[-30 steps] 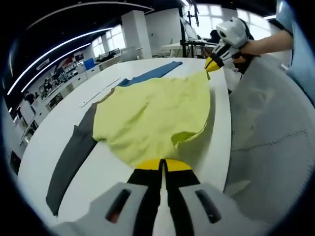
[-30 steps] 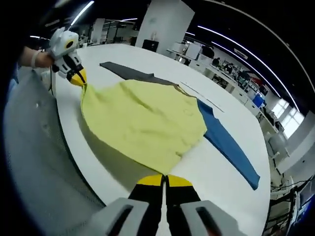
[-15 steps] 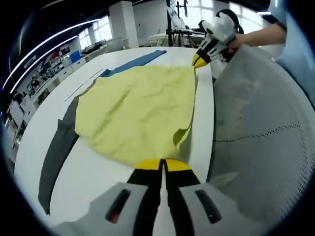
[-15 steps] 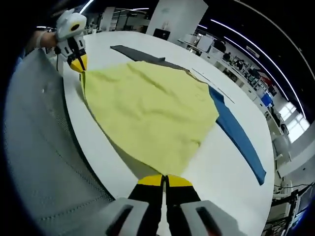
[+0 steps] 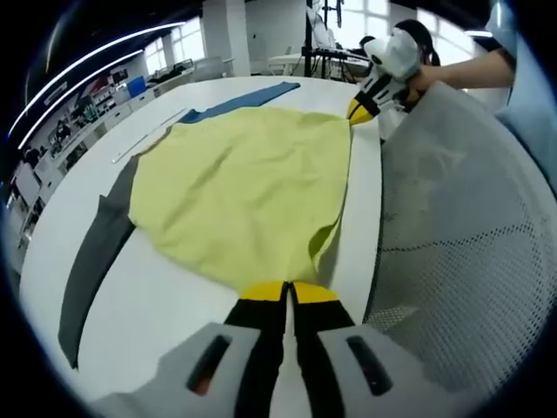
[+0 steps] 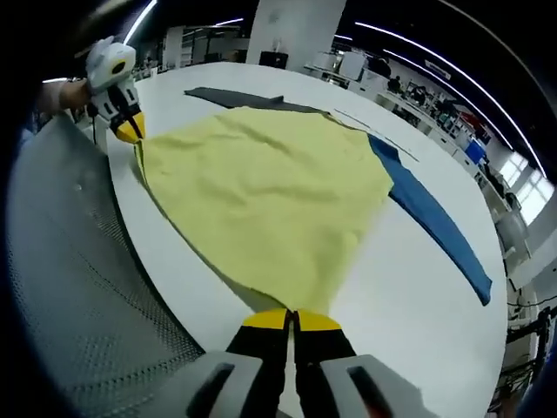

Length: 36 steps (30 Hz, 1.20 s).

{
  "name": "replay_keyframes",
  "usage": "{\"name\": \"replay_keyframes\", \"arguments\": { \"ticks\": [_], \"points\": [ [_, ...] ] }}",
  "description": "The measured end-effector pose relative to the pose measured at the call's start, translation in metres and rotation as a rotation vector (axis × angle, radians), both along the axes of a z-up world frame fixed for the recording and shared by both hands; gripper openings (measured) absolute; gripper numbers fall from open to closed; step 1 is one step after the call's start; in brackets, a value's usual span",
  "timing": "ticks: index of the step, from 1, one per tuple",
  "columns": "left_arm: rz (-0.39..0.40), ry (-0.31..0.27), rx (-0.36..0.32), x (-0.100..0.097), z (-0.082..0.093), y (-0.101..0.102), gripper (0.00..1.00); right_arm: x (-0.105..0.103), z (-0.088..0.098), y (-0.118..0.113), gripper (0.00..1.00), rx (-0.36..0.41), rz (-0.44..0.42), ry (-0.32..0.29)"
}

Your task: Fold the garment on the visible template until the final outline fits inside the template.

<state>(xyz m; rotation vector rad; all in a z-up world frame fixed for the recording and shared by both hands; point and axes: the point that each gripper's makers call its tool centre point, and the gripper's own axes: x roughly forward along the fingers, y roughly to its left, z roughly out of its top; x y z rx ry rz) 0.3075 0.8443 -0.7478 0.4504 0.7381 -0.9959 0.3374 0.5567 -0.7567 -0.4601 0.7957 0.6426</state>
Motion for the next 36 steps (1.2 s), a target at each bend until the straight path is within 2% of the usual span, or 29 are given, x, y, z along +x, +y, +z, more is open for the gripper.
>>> {"name": "replay_keyframes", "arguments": {
  "ticks": [2,7,10,12,14,16,27,33,36],
  "points": [
    [0.013,-0.002,-0.007,0.001,0.002,0.001,0.03,0.002,0.006,-0.002,0.07,0.047,-0.042,-0.018],
    [0.061,-0.005,-0.055,0.006,0.008,0.003,0.16,0.005,0.02,-0.019,0.12,0.174,-0.203,-0.029],
    [0.076,-0.009,-0.06,0.008,0.009,0.003,0.2,0.01,0.018,-0.035,0.12,0.231,-0.316,-0.028],
    [0.076,-0.007,-0.058,0.008,0.008,0.003,0.19,0.011,0.01,-0.048,0.11,0.23,-0.407,-0.001],
    [0.074,-0.005,-0.061,0.007,0.009,0.002,0.19,0.013,0.005,-0.049,0.12,0.22,-0.399,0.003],
    [0.072,-0.008,-0.06,0.007,0.009,0.002,0.18,0.011,0.002,-0.044,0.12,0.245,-0.406,0.031],
    [0.104,-0.007,-0.071,0.01,0.011,0.007,0.17,0.01,-0.016,-0.032,0.1,0.212,-0.373,0.093],
    [0.112,-0.002,-0.074,0.011,0.01,0.007,0.17,0.008,-0.019,-0.022,0.0,0.223,-0.353,0.12],
    [0.111,-0.002,-0.072,0.011,0.01,0.007,0.17,0.008,-0.019,-0.022,0.0,0.197,-0.343,0.112]
  ]
}}
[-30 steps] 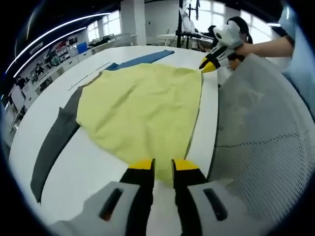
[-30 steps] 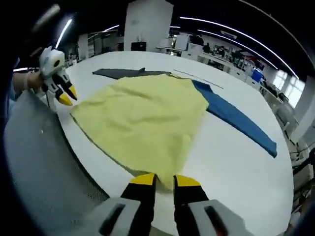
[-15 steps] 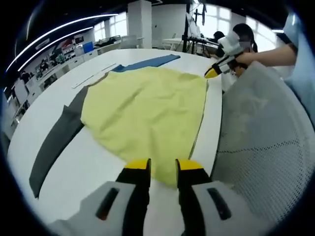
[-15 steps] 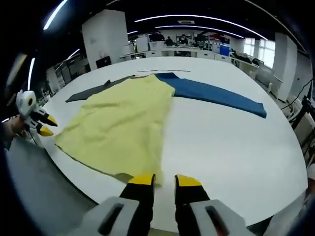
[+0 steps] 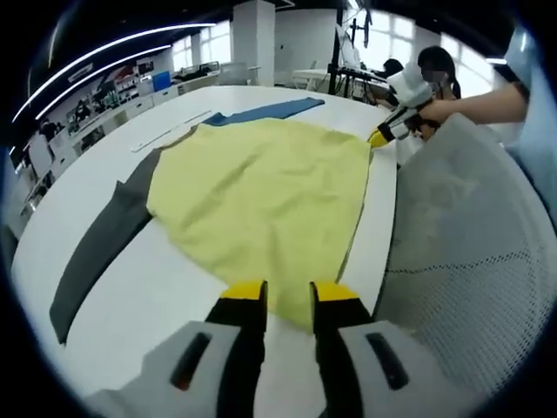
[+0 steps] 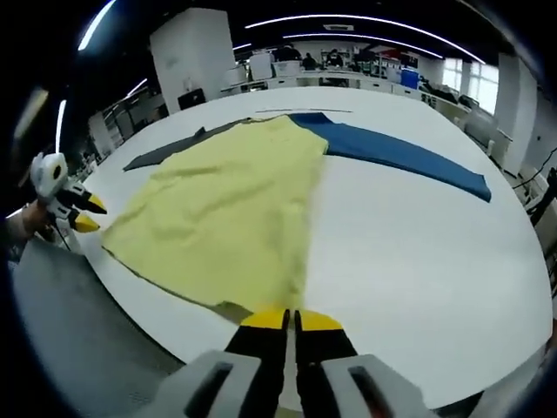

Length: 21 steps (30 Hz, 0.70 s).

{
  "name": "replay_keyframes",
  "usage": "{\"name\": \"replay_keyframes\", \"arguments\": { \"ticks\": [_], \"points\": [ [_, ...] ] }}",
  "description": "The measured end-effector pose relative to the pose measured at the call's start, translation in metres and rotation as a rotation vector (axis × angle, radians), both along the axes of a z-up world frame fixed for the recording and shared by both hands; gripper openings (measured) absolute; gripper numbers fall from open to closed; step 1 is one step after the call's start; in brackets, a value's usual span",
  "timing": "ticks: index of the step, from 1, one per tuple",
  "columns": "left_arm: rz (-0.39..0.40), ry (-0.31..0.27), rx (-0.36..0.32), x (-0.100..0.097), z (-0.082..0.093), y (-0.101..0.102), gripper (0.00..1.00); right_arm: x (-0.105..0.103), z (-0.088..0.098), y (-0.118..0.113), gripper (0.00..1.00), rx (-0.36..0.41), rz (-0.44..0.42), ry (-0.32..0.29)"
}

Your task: Fold the garment on the visible template until the final outline fits inside the template.

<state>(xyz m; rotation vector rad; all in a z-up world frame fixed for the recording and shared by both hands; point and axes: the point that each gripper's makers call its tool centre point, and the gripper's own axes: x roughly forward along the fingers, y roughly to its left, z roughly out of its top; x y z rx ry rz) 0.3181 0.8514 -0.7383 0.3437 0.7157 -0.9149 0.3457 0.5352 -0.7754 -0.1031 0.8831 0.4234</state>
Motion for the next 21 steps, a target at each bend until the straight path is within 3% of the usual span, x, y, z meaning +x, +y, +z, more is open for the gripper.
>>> {"name": "replay_keyframes", "arguments": {
  "ticks": [11,16,18,21],
  "points": [
    [0.045,0.039,-0.026,0.0,-0.002,0.005,0.17,-0.002,0.033,-0.022,0.0,-0.025,-0.032,-0.068],
    [0.067,0.079,-0.026,-0.003,-0.006,0.007,0.18,-0.002,0.024,-0.02,0.0,-0.05,-0.012,-0.057],
    [0.109,0.137,-0.052,-0.009,-0.006,0.008,0.19,-0.003,0.022,-0.019,0.0,-0.05,-0.011,-0.054],
    [0.135,0.176,-0.065,-0.013,-0.008,0.01,0.19,-0.003,0.021,-0.02,0.0,-0.053,-0.008,-0.05]
  ]
}}
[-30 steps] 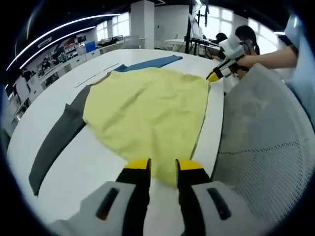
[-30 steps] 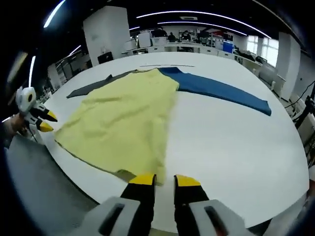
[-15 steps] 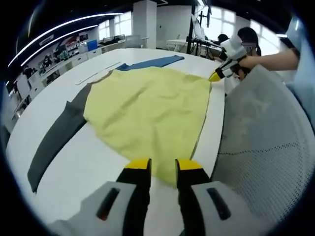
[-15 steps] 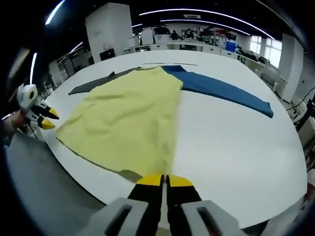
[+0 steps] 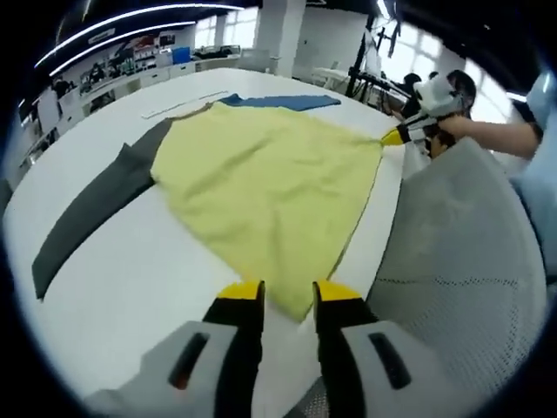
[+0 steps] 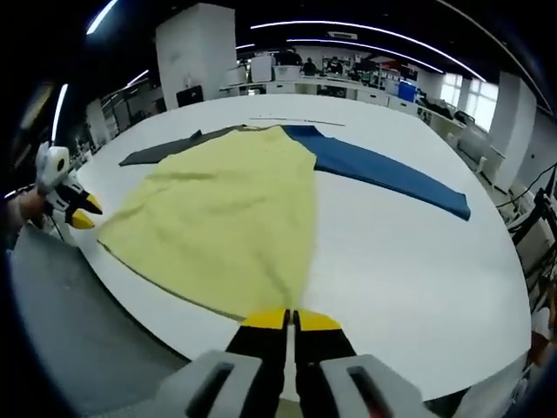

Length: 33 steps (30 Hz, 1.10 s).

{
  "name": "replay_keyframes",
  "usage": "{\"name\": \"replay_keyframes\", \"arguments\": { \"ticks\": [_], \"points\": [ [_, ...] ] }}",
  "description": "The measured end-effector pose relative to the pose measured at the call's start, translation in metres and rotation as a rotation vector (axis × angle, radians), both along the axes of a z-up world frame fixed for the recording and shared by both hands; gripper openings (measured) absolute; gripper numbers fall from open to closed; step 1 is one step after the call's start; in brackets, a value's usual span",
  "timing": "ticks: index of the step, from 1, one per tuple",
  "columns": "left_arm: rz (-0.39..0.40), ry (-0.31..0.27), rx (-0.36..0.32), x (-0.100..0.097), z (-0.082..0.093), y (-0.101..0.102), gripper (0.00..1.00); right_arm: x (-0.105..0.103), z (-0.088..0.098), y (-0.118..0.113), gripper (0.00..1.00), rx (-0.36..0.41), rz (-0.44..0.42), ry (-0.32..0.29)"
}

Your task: Fold the garment on the visible template until the final outline fits inside the template.

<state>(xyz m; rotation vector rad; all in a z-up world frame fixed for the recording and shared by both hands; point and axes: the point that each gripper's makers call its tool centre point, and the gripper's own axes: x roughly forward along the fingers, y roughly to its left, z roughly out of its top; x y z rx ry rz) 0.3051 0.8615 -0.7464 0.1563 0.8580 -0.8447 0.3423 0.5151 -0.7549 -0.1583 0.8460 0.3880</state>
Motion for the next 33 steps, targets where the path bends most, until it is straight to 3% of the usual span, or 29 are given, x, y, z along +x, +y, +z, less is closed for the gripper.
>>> {"name": "replay_keyframes", "arguments": {
  "ticks": [3,4,11,13,16,18,21,33],
  "points": [
    [0.03,0.043,0.009,-0.003,-0.007,0.003,0.19,0.0,0.0,-0.001,0.0,0.002,0.0,0.001],
    [0.048,0.083,0.02,-0.006,-0.011,0.006,0.2,0.0,0.0,-0.002,0.0,0.002,0.001,0.0],
    [0.066,0.115,0.051,-0.008,-0.022,0.007,0.16,-0.001,-0.002,-0.003,0.0,0.01,0.002,0.001],
    [0.07,0.121,0.081,-0.008,-0.026,0.009,0.2,-0.001,-0.004,-0.003,0.0,0.008,0.006,0.004],
    [0.072,0.134,0.056,-0.007,-0.026,0.004,0.1,-0.002,-0.008,-0.004,0.0,0.013,0.006,0.013],
    [0.054,0.13,0.088,-0.008,-0.03,0.005,0.03,-0.001,-0.009,-0.004,0.0,0.015,0.008,0.015],
    [0.072,0.14,0.064,-0.007,-0.028,0.003,0.0,-0.002,-0.011,-0.004,0.0,0.018,0.014,0.016],
    [0.134,0.187,0.063,-0.015,-0.03,0.007,0.0,-0.007,-0.019,-0.005,0.0,0.045,0.048,0.043]
  ]
}}
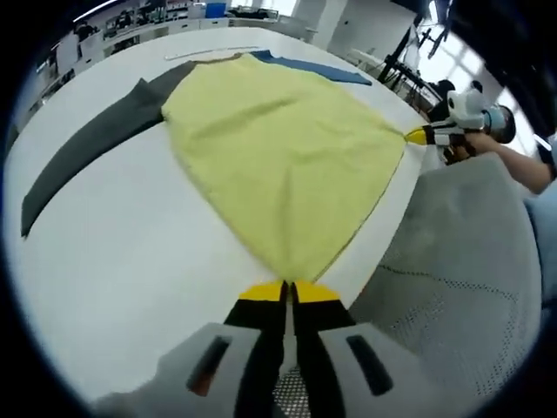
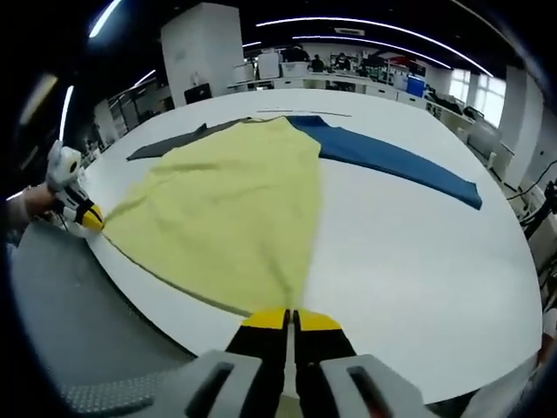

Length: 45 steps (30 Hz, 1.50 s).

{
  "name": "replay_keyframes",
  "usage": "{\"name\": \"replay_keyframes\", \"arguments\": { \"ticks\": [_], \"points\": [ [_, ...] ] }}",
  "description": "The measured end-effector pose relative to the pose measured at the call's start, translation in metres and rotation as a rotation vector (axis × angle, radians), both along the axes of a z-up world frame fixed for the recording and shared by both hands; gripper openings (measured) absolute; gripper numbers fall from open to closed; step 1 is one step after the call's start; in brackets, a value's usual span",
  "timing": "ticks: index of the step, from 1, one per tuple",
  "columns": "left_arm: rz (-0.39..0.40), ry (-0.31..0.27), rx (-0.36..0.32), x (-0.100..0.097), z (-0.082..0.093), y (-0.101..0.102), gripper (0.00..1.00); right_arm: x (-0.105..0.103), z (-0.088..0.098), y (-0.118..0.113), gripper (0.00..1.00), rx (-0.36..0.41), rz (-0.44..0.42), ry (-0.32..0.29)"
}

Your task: Fold the garment on the visible template until the final outline fits inside the template.

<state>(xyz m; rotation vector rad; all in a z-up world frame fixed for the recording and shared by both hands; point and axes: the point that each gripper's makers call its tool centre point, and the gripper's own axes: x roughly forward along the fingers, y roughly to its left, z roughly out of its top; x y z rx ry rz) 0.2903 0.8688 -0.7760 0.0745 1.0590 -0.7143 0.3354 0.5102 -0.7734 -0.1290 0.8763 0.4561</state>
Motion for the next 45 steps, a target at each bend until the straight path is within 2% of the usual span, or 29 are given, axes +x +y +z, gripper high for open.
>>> {"name": "replay_keyframes", "arguments": {
  "ticks": [9,13,15,16,17,18,19,20,23,24,26,28,30,32,33,34,36,39,40,44,45],
  "points": [
    [0.033,-0.024,0.014,0.0,0.0,0.001,0.0,0.001,-0.002,0.0,0.0,0.031,0.038,0.012],
    [0.046,-0.029,-0.002,-0.001,0.001,0.001,0.01,0.0,-0.002,0.002,0.0,-0.001,0.111,0.009],
    [0.027,-0.047,-0.01,-0.003,0.004,-0.001,0.1,0.001,-0.002,0.006,0.01,0.021,0.145,0.008],
    [0.031,-0.072,-0.004,-0.001,0.007,0.001,0.19,-0.001,-0.001,0.01,0.04,0.061,0.165,0.019],
    [0.049,-0.094,-0.003,0.002,0.01,0.001,0.32,-0.001,0.0,0.011,0.11,0.08,0.163,0.023],
    [0.052,-0.129,-0.021,0.004,0.015,-0.002,0.42,0.007,0.011,0.014,0.15,0.143,0.179,-0.028],
    [0.047,-0.153,-0.044,0.006,0.019,-0.006,0.49,0.009,0.015,0.016,0.18,0.169,0.185,-0.04],
    [0.06,-0.196,-0.071,0.011,0.028,-0.011,0.55,0.017,0.029,0.021,0.2,0.242,0.2,-0.078],
    [0.086,-0.294,-0.141,0.021,0.05,-0.023,0.64,0.053,0.052,0.004,0.3,0.221,0.208,-0.196],
    [0.092,-0.319,-0.148,0.025,0.054,-0.027,0.66,0.071,0.061,-0.007,0.35,0.225,0.173,-0.241],
    [0.088,-0.339,-0.145,0.029,0.058,-0.033,0.71,0.097,0.07,-0.026,0.43,0.266,0.119,-0.269],
    [0.117,-0.375,-0.159,0.037,0.065,-0.042,0.76,0.118,0.068,-0.047,0.47,0.257,0.09,-0.272],
    [0.15,-0.403,-0.182,0.042,0.071,-0.048,0.82,0.146,0.067,-0.075,0.49,0.247,0.01,-0.27],
    [0.152,-0.415,-0.2,0.043,0.076,-0.052,0.84,0.17,0.07,-0.098,0.51,0.306,-0.115,-0.27],
    [0.155,-0.421,-0.199,0.043,0.079,-0.052,0.82,0.181,0.072,-0.105,0.52,0.372,-0.17,-0.27],
    [0.161,-0.423,-0.203,0.044,0.081,-0.052,0.81,0.187,0.072,-0.11,0.53,0.36,-0.165,-0.281],
    [0.193,-0.422,-0.223,0.046,0.084,-0.05,0.81,0.2,0.065,-0.134,0.53,0.283,-0.211,-0.301],
    [0.216,-0.424,-0.231,0.048,0.087,-0.048,0.8,0.211,0.059,-0.153,0.52,0.277,-0.254,-0.321],
    [0.22,-0.426,-0.223,0.048,0.086,-0.047,0.79,0.215,0.054,-0.16,0.52,0.278,-0.263,-0.31],
    [0.238,-0.401,-0.196,0.053,0.08,-0.039,0.78,0.217,0.044,-0.183,0.51,0.217,-0.328,-0.303],
    [0.239,-0.405,-0.196,0.054,0.081,-0.038,0.78,0.217,0.043,-0.188,0.5,0.22,-0.357,-0.299]
  ]
}}
